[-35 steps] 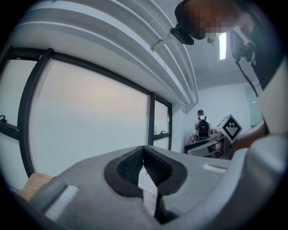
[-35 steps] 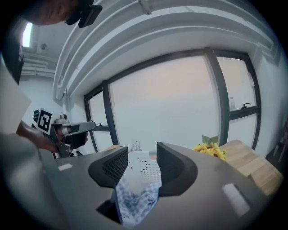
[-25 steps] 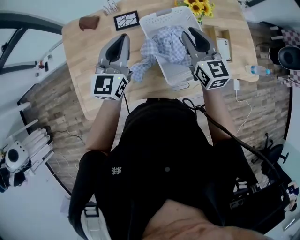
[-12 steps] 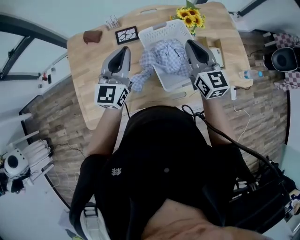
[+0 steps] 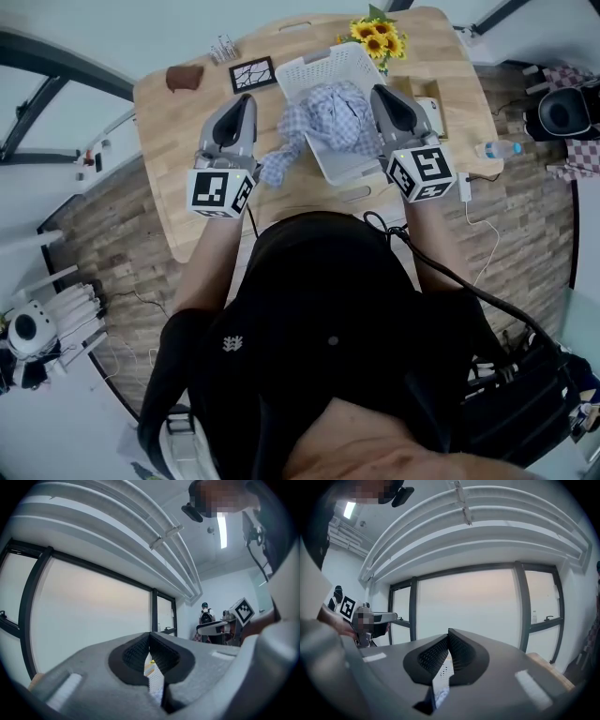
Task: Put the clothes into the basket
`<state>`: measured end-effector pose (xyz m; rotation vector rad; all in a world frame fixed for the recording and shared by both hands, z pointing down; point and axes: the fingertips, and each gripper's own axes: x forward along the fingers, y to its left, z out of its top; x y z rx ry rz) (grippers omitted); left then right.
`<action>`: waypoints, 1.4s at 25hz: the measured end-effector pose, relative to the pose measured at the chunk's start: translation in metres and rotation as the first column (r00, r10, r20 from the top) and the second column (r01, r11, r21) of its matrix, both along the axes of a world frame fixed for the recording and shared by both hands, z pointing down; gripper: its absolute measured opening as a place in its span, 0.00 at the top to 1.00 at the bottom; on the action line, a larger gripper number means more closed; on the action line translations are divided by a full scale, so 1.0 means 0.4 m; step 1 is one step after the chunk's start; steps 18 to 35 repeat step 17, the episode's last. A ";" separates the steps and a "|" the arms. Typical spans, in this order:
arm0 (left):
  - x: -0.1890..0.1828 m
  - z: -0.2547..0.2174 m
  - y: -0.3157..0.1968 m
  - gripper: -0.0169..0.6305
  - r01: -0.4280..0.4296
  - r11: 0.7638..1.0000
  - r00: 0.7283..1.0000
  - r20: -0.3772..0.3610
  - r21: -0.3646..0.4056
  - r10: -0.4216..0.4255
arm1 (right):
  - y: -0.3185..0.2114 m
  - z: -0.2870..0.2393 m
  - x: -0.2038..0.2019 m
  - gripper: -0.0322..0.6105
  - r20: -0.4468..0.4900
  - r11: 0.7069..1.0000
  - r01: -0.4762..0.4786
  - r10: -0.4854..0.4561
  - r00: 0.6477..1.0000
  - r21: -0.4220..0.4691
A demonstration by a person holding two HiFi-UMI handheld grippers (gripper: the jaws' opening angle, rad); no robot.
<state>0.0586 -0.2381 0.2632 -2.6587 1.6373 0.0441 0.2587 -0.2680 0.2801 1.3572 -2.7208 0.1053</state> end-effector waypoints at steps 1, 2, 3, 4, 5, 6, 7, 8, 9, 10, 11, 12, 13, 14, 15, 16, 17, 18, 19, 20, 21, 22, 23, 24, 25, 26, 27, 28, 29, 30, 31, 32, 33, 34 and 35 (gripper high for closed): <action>-0.001 0.000 -0.001 0.97 0.000 1.000 1.000 0.000 -0.001 0.000 | -0.001 -0.001 -0.001 0.95 -0.001 1.000 0.001 -0.001 1.000 0.000; -0.002 0.000 -0.002 0.97 0.000 1.000 1.000 -0.001 -0.001 0.000 | -0.002 -0.002 -0.002 0.95 -0.001 1.000 0.002 -0.002 1.000 0.000; -0.003 0.000 -0.004 0.97 0.000 1.000 1.000 -0.001 -0.001 0.000 | -0.003 -0.002 -0.004 0.95 -0.001 1.000 0.003 -0.003 1.000 0.000; -0.003 -0.001 -0.007 0.97 -0.001 1.000 1.000 -0.002 0.000 0.001 | -0.006 -0.001 -0.005 0.95 -0.001 1.000 0.004 -0.004 1.000 -0.001; -0.004 -0.001 -0.010 0.97 -0.003 1.000 1.000 -0.003 0.001 0.003 | -0.009 -0.001 -0.006 0.95 -0.001 1.000 0.004 -0.004 1.000 -0.001; -0.004 -0.002 -0.012 0.97 -0.004 1.000 1.000 -0.003 0.002 0.004 | -0.011 0.000 -0.008 0.95 -0.002 1.000 0.004 -0.004 1.000 -0.002; -0.003 -0.003 -0.015 0.97 -0.006 1.000 1.000 -0.003 0.003 0.006 | -0.013 0.001 -0.009 0.95 -0.004 1.000 0.004 -0.004 1.000 -0.002; -0.004 -0.004 -0.017 0.97 -0.008 1.000 1.000 -0.003 0.003 0.008 | -0.015 0.001 -0.010 0.95 -0.006 1.000 0.004 -0.004 1.000 -0.003; -0.004 -0.005 -0.018 0.97 -0.009 1.000 1.000 -0.004 0.003 0.009 | -0.016 0.001 -0.012 0.95 -0.008 1.000 0.004 -0.004 1.000 -0.003; -0.005 -0.004 -0.020 0.97 -0.009 1.000 1.000 -0.004 0.002 0.009 | -0.017 0.001 -0.013 0.95 -0.009 1.000 0.005 -0.005 1.000 -0.003; -0.007 -0.003 -0.021 0.97 -0.009 1.000 1.000 -0.005 0.000 0.009 | -0.019 0.001 -0.014 0.95 -0.009 1.000 0.005 -0.005 1.000 -0.003; -0.008 -0.001 -0.023 0.97 -0.009 1.000 1.000 -0.006 -0.002 0.009 | -0.021 0.000 -0.015 0.95 -0.009 1.000 0.005 -0.005 1.000 -0.003; -0.008 0.001 -0.024 0.97 -0.009 1.000 1.000 -0.006 -0.004 0.009 | -0.022 0.000 -0.015 0.95 -0.010 1.000 0.004 -0.004 1.000 -0.003; -0.008 0.002 -0.024 0.97 -0.009 1.000 1.000 -0.007 -0.006 0.009 | -0.024 0.000 -0.015 0.95 -0.011 1.000 0.004 -0.004 1.000 -0.005; -0.007 0.003 -0.024 0.97 -0.008 1.000 1.000 -0.008 -0.008 0.008 | -0.024 0.000 -0.014 0.95 -0.013 1.000 0.004 -0.004 1.000 -0.007; -0.006 0.003 -0.023 0.97 -0.008 1.000 1.000 -0.010 -0.010 0.008 | -0.024 0.001 -0.013 0.95 -0.015 1.000 0.004 -0.004 1.000 -0.011; -0.005 0.004 -0.023 0.97 -0.008 1.000 1.000 -0.012 -0.011 0.007 | -0.024 0.003 -0.012 0.95 -0.016 1.000 0.004 -0.005 1.000 -0.014; -0.005 0.004 -0.023 0.97 -0.008 1.000 1.000 -0.012 -0.011 0.007 | -0.024 0.003 -0.012 0.95 -0.016 1.000 0.004 -0.005 1.000 -0.014; -0.005 0.004 -0.023 0.97 -0.008 1.000 1.000 -0.012 -0.011 0.007 | -0.024 0.003 -0.012 0.95 -0.016 1.000 0.004 -0.005 1.000 -0.014; -0.005 0.004 -0.023 0.97 -0.008 1.000 1.000 -0.012 -0.011 0.007 | -0.024 0.003 -0.012 0.95 -0.016 1.000 0.004 -0.005 1.000 -0.014; -0.005 0.004 -0.023 0.97 -0.008 1.000 1.000 -0.012 -0.011 0.007 | -0.024 0.003 -0.012 0.95 -0.016 1.000 0.004 -0.005 1.000 -0.014; -0.005 0.004 -0.023 0.97 -0.008 1.000 1.000 -0.012 -0.011 0.007 | -0.024 0.003 -0.012 0.95 -0.016 1.000 0.004 -0.005 1.000 -0.014; -0.005 0.004 -0.023 0.97 -0.008 1.000 1.000 -0.012 -0.011 0.007 | -0.024 0.003 -0.012 0.95 -0.016 1.000 0.004 -0.005 1.000 -0.014; -0.005 0.004 -0.023 0.97 -0.008 1.000 1.000 -0.012 -0.011 0.007 | -0.024 0.003 -0.012 0.95 -0.016 1.000 0.004 -0.005 1.000 -0.014; -0.005 0.004 -0.023 0.97 -0.008 1.000 1.000 -0.012 -0.011 0.007 | -0.024 0.003 -0.012 0.95 -0.016 1.000 0.004 -0.005 1.000 -0.014; -0.005 0.004 -0.023 0.97 -0.008 1.000 1.000 -0.012 -0.011 0.007 | -0.024 0.003 -0.012 0.95 -0.016 1.000 0.004 -0.005 1.000 -0.014; -0.005 0.004 -0.023 0.97 -0.008 1.000 1.000 -0.012 -0.011 0.007 | -0.024 0.003 -0.012 0.95 -0.016 1.000 0.004 -0.005 1.000 -0.014; -0.005 0.004 -0.023 0.97 -0.008 1.000 1.000 -0.012 -0.011 0.007 | -0.024 0.003 -0.012 0.95 -0.016 1.000 0.004 -0.005 1.000 -0.014; -0.005 0.004 -0.023 0.97 -0.008 1.000 1.000 -0.012 -0.011 0.007 | -0.024 0.003 -0.012 0.95 -0.016 1.000 0.004 -0.005 1.000 -0.014; -0.005 0.004 -0.023 0.97 -0.008 1.000 1.000 -0.012 -0.011 0.007 | -0.024 0.003 -0.012 0.95 -0.016 1.000 0.004 -0.005 1.000 -0.014; -0.005 0.004 -0.023 0.97 -0.008 1.000 1.000 -0.012 -0.011 0.007 | -0.024 0.003 -0.012 0.95 -0.016 1.000 0.004 -0.005 1.000 -0.014; -0.005 0.004 -0.023 0.97 -0.008 1.000 1.000 -0.012 -0.011 0.007 | -0.024 0.003 -0.012 0.95 -0.016 1.000 0.004 -0.005 1.000 -0.014; -0.005 0.004 -0.023 0.97 -0.008 1.000 1.000 -0.012 -0.011 0.007 | -0.024 0.003 -0.012 0.95 -0.016 1.000 0.004 -0.005 1.000 -0.014; -0.005 0.004 -0.023 0.97 -0.008 1.000 1.000 -0.012 -0.011 0.007 | -0.024 0.003 -0.012 0.95 -0.016 1.000 0.004 -0.005 1.000 -0.014; -0.005 0.004 -0.023 0.97 -0.008 1.000 1.000 -0.012 -0.011 0.007 | -0.024 0.003 -0.012 0.95 -0.016 1.000 0.004 -0.005 1.000 -0.014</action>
